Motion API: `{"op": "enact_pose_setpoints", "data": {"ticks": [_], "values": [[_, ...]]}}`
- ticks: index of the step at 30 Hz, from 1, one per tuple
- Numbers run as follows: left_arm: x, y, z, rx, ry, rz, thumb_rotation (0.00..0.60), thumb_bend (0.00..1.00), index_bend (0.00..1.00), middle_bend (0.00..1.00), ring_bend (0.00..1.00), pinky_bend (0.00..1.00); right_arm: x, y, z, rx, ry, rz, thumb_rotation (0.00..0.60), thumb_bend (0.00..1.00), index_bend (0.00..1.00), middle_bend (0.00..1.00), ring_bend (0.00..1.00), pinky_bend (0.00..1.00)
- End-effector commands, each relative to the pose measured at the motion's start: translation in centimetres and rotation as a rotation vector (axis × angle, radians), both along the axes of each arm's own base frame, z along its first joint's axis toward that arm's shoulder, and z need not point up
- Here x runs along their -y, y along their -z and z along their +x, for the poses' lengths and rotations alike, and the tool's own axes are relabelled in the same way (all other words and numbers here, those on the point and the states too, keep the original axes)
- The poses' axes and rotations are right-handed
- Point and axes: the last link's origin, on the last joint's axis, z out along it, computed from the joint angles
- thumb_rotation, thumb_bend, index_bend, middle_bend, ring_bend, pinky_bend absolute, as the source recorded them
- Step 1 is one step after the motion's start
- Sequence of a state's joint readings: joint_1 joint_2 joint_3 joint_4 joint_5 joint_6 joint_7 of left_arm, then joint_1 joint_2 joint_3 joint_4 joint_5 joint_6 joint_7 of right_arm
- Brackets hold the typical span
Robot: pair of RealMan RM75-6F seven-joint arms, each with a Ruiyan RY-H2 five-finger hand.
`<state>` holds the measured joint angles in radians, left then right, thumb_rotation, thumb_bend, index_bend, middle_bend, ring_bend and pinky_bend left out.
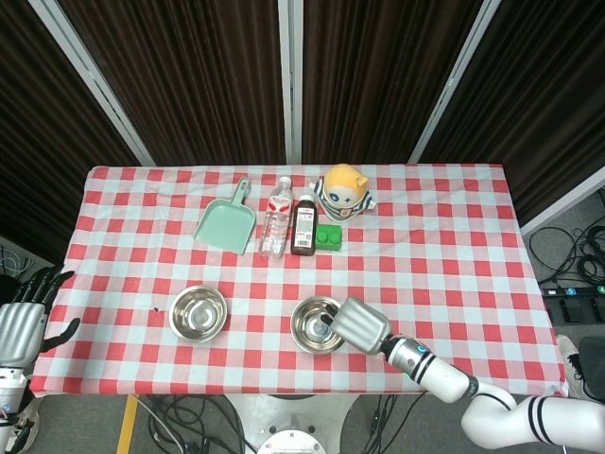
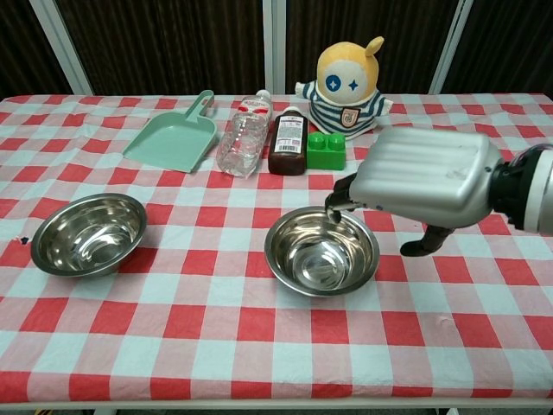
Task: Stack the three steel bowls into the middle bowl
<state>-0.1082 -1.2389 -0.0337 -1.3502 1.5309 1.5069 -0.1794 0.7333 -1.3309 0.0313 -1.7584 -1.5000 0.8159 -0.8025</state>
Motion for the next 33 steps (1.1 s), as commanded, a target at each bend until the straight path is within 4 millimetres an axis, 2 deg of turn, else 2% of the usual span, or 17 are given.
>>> {"op": "enact_pose_setpoints", "data": {"ticks": [1,4,6,7,8,10,11,12,13,14,17,23,29,33], "values": [[-0.1,0.1,0.1,0.002,0.003,-0.004,0.6,0.3,0.2,0.2,0.12,0.21,0.1,-3.5,-0.1,0.036,0.029,-0.083,0.6,0.09,0.3,0.34,0.84,0.81],[-0.2,0.3,0.4,0.005,0.011,-0.011,0.6,0.3,0.2,0.2,0.12,0.21,0.2,-7.2,-1.2,0.103,0.094,-0.197,0.6,0.06,0.31,0.35,0.82,0.81],[-0.3,0.5,0.7,0.008,0.02,-0.019,0.6,0.3,0.2,0.2,0.12,0.21,0.4,-10.0,-2.7,0.176,0.175,-0.298,0.6,0.05,0.31,0.35,0.78,0.8],[-0.4,0.6,0.8,0.006,0.024,-0.023,0.6,0.3,0.2,0.2,0.12,0.21,0.5,-11.2,-3.6,0.209,0.213,-0.346,0.6,0.04,0.31,0.35,0.72,0.76],[-0.4,0.7,0.9,0.004,0.028,-0.028,0.6,0.3,0.2,0.2,0.12,0.21,0.5,-12.4,-4.5,0.246,0.253,-0.394,0.6,0.04,0.31,0.35,0.64,0.67],[-0.5,1.0,1.2,-0.001,0.038,-0.04,0.6,0.3,0.2,0.2,0.12,0.21,0.3,-15.1,-6.9,0.318,0.346,-0.485,0.6,0.02,0.3,0.31,0.4,0.36],[-0.6,1.1,1.4,-0.006,0.043,-0.046,0.6,0.3,0.2,0.2,0.12,0.21,-0.1,-16.4,-8.3,0.347,0.421,-0.512,0.6,0.01,0.27,0.26,0.25,0.18],[-0.6,1.3,1.5,-0.008,0.045,-0.051,0.6,0.29,0.2,0.2,0.12,0.21,-0.5,-17.4,-9.3,0.375,0.483,-0.525,0.6,0.0,0.23,0.21,0.14,0.07],[-0.7,1.4,1.7,-0.011,0.047,-0.058,0.6,0.29,0.2,0.2,0.12,0.21,-0.9,-18.2,-10.1,0.406,0.54,-0.533,0.6,0.0,0.18,0.14,0.05,0.0],[-0.7,1.6,1.8,-0.016,0.049,-0.068,0.6,0.29,0.2,0.2,0.12,0.21,-1.4,-19.4,-11.1,0.437,0.596,-0.549,0.6,0.0,0.13,0.1,0.01,0.0],[-0.8,1.9,2.3,-0.031,0.053,-0.098,0.6,0.28,0.2,0.2,0.12,0.21,-2.4,-21.6,-13.3,0.444,0.653,-0.61,0.6,0.0,0.08,0.07,0.0,0.0],[-0.6,2.3,3.5,-0.051,0.053,-0.154,0.6,0.23,0.2,0.2,0.12,0.21,-4.5,-22.7,-15.9,0.451,0.731,-0.643,0.6,0.0,0.05,0.06,0.0,0.0],[0.1,2.9,5.0,-0.086,0.078,-0.206,0.6,0.23,0.2,0.2,0.12,0.21,-5.8,-22.6,-15.8,0.468,0.729,-0.64,0.6,0.0,0.04,0.05,0.0,0.0],[1.3,4.7,5.9,-0.111,0.104,-0.272,0.6,0.23,0.2,0.2,0.13,0.24,-5.7,-22.6,-15.3,0.48,0.713,-0.631,0.6,0.0,0.04,0.05,0.0,0.0]]}}
